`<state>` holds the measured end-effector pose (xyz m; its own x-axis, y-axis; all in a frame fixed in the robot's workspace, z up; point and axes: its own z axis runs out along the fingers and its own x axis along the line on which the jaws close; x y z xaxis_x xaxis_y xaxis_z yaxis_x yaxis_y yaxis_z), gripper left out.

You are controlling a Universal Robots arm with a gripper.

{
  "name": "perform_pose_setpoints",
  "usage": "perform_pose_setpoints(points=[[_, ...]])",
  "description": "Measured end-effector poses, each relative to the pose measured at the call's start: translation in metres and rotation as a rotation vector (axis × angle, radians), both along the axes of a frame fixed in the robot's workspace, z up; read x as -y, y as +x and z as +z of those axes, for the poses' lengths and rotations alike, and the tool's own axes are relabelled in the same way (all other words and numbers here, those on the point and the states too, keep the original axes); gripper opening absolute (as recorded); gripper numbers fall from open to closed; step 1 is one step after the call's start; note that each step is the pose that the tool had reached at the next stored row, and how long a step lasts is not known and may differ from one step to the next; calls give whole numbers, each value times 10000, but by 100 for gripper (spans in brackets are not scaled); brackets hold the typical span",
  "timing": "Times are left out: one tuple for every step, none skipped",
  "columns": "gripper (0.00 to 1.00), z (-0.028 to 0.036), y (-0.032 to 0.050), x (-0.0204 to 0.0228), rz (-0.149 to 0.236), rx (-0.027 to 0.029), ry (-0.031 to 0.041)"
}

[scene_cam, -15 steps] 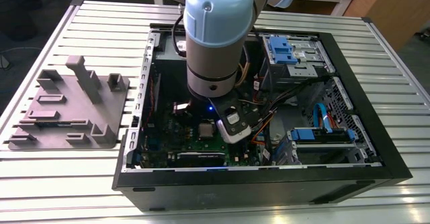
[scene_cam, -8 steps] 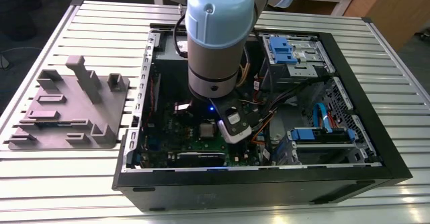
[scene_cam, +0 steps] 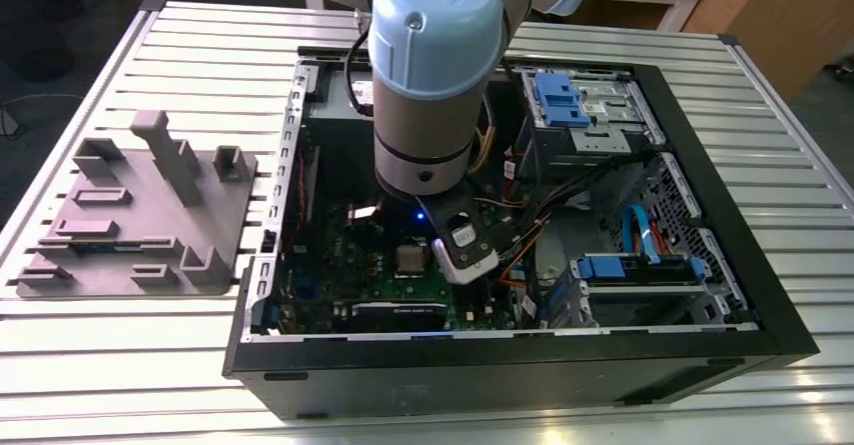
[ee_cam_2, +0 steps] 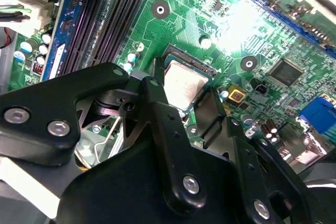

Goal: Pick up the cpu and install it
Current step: 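Place the cpu into insertion slot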

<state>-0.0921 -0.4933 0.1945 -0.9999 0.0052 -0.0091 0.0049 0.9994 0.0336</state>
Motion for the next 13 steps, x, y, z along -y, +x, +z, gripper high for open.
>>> perform_pose_setpoints(points=[[47,-1,0,0,0,0,0],[47,-2,-1,2,0,1,3],[47,-4,-1,4,-1,2,3],[47,-7,0,6,-1,2,3],[47,-11,0,7,-1,2,2],[47,-16,0,8,0,2,2],[47,-22,0,8,0,1,1],[47,-30,0,8,0,2,1],[47,-40,0,8,0,2,2],[47,-42,0,8,0,2,1],[47,-41,0,8,0,1,0],[47,-41,0,8,0,1,0],[47,-42,0,8,0,1,0]])
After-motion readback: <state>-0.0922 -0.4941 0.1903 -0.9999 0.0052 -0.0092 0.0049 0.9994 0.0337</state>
